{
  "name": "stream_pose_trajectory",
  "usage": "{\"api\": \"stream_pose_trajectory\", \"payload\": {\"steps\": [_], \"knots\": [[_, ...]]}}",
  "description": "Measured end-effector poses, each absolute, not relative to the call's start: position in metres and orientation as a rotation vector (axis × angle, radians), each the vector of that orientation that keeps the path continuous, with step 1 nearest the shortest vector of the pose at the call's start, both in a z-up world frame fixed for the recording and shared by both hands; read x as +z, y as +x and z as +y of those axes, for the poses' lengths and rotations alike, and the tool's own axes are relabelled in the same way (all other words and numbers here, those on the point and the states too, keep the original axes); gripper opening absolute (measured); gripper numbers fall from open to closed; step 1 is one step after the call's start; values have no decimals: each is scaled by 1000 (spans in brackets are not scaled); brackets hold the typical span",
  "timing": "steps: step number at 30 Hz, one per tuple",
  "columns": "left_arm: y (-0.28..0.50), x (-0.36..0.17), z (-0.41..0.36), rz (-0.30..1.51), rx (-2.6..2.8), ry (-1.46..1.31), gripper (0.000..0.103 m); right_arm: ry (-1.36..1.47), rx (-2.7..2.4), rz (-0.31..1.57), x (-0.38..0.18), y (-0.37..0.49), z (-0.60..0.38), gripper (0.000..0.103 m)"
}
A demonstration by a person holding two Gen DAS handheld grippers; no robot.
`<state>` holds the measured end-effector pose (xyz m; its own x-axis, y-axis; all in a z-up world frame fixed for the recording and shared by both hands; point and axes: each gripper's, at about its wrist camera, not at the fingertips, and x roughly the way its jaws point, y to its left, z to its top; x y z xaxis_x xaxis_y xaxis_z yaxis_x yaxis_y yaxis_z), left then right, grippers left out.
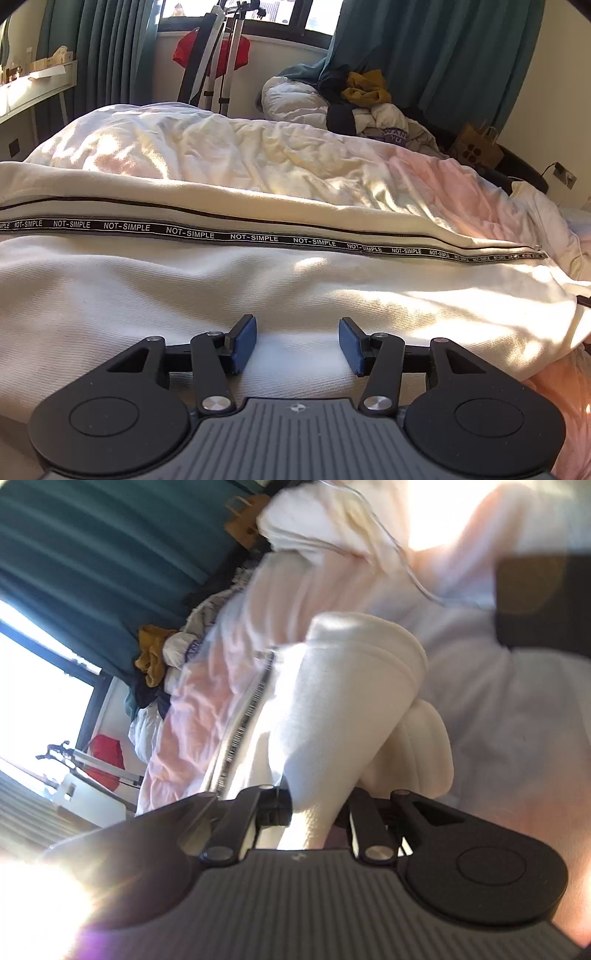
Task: Fold clothes
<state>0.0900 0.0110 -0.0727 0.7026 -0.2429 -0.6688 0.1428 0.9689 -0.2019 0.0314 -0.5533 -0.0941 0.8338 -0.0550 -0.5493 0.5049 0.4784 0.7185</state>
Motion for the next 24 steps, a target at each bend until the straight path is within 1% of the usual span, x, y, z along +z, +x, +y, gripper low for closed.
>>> {"api": "stream_pose_trajectory", "payload": {"steps": [7,14,18,20,24], "knots": [[89,-64,27,748,-250,-206,52,696,-290,337,-9,42,-495,13],[81,-39,57,667,-271,-342,52,315,-193,183,66,47,-388,13],[77,-24,86,581,-292,-473,52,57,-111,146,73,49,-313,13],[76,-20,100,545,-285,-533,52,-76,-58,143,65,48,-272,13],[78,-21,127,520,-261,-641,52,-232,22,191,22,46,-213,13]]}}
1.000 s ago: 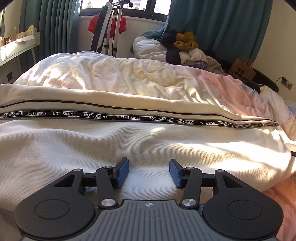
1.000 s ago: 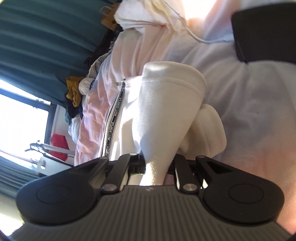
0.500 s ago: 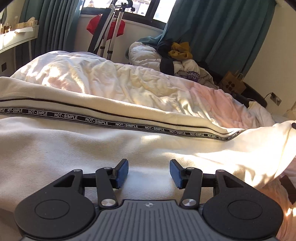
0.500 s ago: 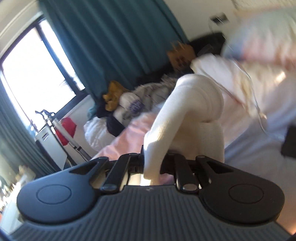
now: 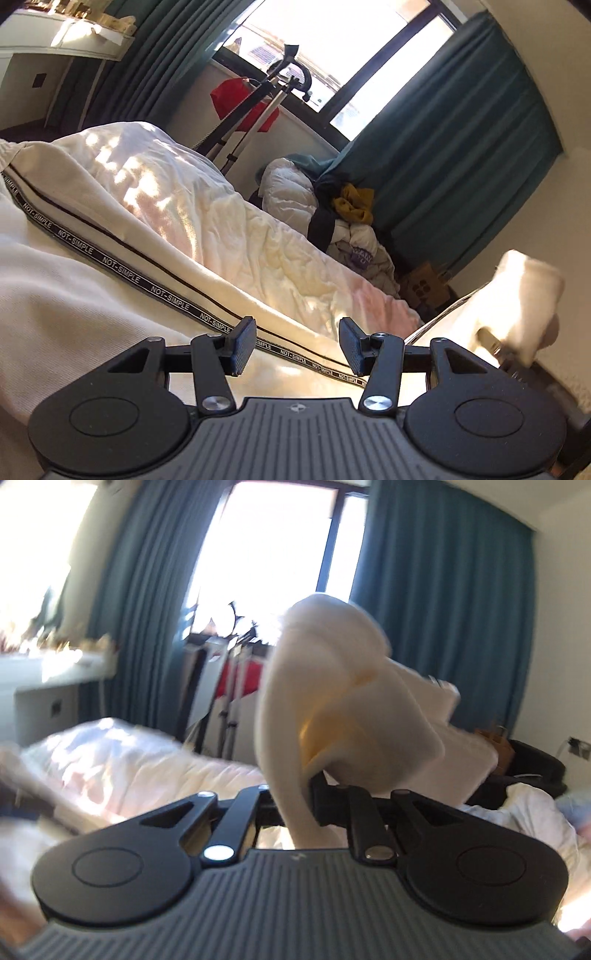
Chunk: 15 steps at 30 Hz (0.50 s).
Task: Fold clothes
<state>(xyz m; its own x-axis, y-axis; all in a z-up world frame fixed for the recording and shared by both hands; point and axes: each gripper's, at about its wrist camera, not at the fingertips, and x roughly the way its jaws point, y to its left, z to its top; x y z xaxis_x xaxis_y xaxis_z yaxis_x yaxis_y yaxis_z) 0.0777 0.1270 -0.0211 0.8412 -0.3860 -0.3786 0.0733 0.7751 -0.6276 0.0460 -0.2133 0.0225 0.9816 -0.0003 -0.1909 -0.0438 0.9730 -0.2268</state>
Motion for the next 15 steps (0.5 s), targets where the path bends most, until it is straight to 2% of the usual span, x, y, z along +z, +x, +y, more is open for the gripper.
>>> {"api": "stream_pose_trajectory", "payload": {"steps": [6,8,15], "knots": [[86,-39,146,578,-240,-713,52,-501,201,372,-79,32,-161,13],[88,-41,142,587,-250,-698,52,-611,240,398,-95,23,-153,13],[94,-49,128,615,-291,-652,52,-511,286,445,-62,13,-169,13]]}}
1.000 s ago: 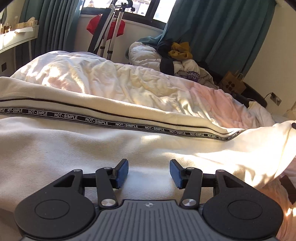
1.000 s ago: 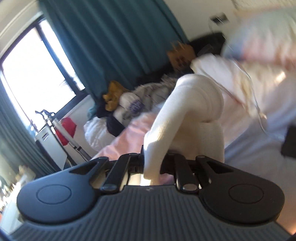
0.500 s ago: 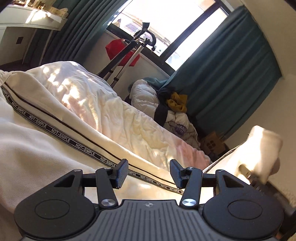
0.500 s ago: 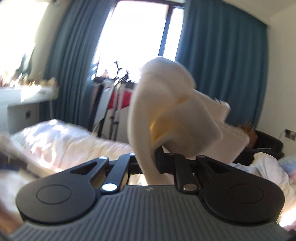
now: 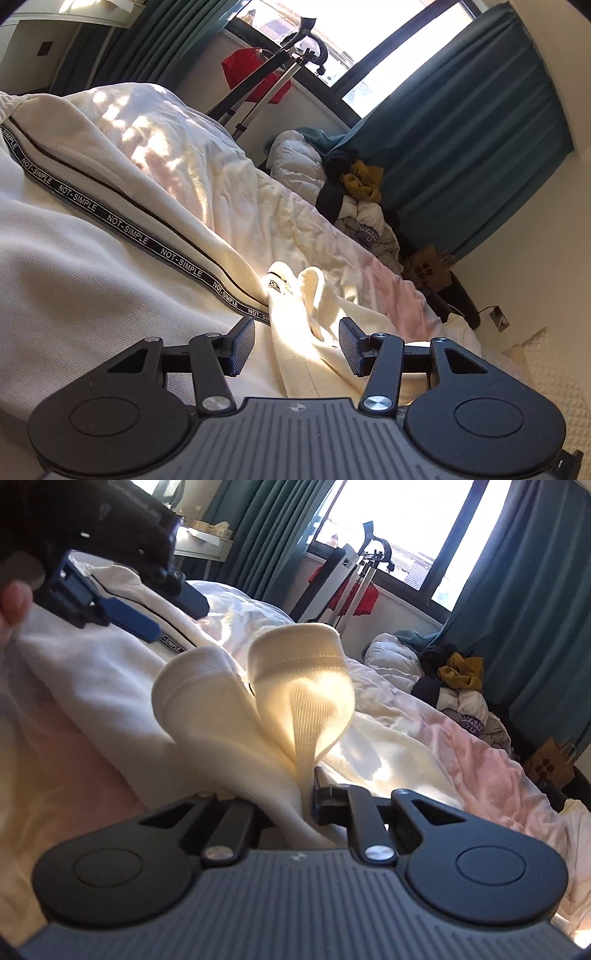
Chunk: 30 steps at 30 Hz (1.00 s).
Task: Fold clothes
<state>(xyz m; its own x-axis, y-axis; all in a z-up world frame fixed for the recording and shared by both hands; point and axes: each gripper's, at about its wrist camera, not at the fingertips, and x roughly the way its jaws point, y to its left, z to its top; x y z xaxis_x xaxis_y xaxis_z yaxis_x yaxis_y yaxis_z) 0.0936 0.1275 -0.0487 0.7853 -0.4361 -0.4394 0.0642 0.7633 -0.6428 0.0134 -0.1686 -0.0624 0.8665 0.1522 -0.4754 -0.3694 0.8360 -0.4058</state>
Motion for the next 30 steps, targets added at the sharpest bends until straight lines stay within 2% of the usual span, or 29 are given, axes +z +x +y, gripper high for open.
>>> {"api": "stream_pose_trajectory", "payload": {"steps": [2,7,11,20,23,30], "knots": [[94,-50,124,615,-306,-649,52,-563,342,514,-72,15,-155,14],[89,-48,119,602,-342,-638,54,-585,382,483,-76,7,-145,20],[85,-45,114,590,-361,-618,55,-479,479,499,-51,0,-149,41],[100,-64,93,683,-364,-548,56,-205,564,337,3,-11,-186,41],[109,-69,82,694,-361,-520,56,-118,540,372,-9,16,-200,41],[122,-84,78,794,-288,-491,55,-112,620,525,-47,43,-191,41]]}}
